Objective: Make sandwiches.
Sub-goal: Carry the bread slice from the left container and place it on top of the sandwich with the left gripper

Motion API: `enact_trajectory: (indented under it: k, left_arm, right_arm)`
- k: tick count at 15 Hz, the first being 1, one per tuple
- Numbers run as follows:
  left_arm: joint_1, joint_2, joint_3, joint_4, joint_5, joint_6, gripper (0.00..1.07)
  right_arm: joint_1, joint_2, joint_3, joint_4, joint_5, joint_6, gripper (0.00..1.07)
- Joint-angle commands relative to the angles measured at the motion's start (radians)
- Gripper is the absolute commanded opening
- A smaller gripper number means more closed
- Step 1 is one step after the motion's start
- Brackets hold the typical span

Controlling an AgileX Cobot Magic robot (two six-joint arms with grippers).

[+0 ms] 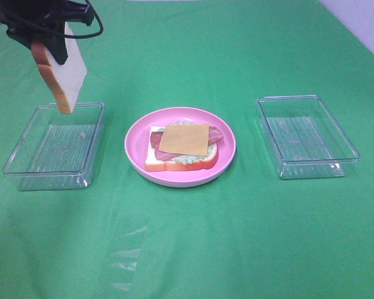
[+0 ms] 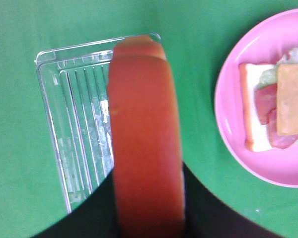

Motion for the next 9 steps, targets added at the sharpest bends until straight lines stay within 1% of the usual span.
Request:
enact_trajectory:
  k: [1,3,4,5,8,9]
  left_arm:
    - [-0.001,-0.036,-0.003,-0.103,0.053,0.030,0.00]
    - [-0.001,-0.023,-0.003,-0.209,0.040,0.059,0.00]
    - [-0.001,-0.011,-0.003,-0.249,0.018,0.063,0.00]
    - [-0.002,0.001,0.004,-0.313,-0.026,0.086,0.00]
    - [-0.002,0.054,0.040,-0.569,-0.143,0.234,0.00]
    - [-0.002,0.088,0.071,-0.695,-0.178,0.347,0.00]
  right_arm:
    - [0.001,-0.030,0.004,0.001,-0.007,-0.009,0.98]
    - [0.001,-0.030,0.004,0.001,-0.007,-0.009,0.98]
    - [0.001,-0.030,0.004,0.001,-0.007,-0.009,0.98]
    - [0.001,-0.030,0.004,0.001,-0.007,-0.009,0.98]
    - [0.001,-0.030,0.004,0.001,-0.007,-0.009,0.98]
    - [0.001,-0.030,0.004,0.001,-0.007,-0.009,0.98]
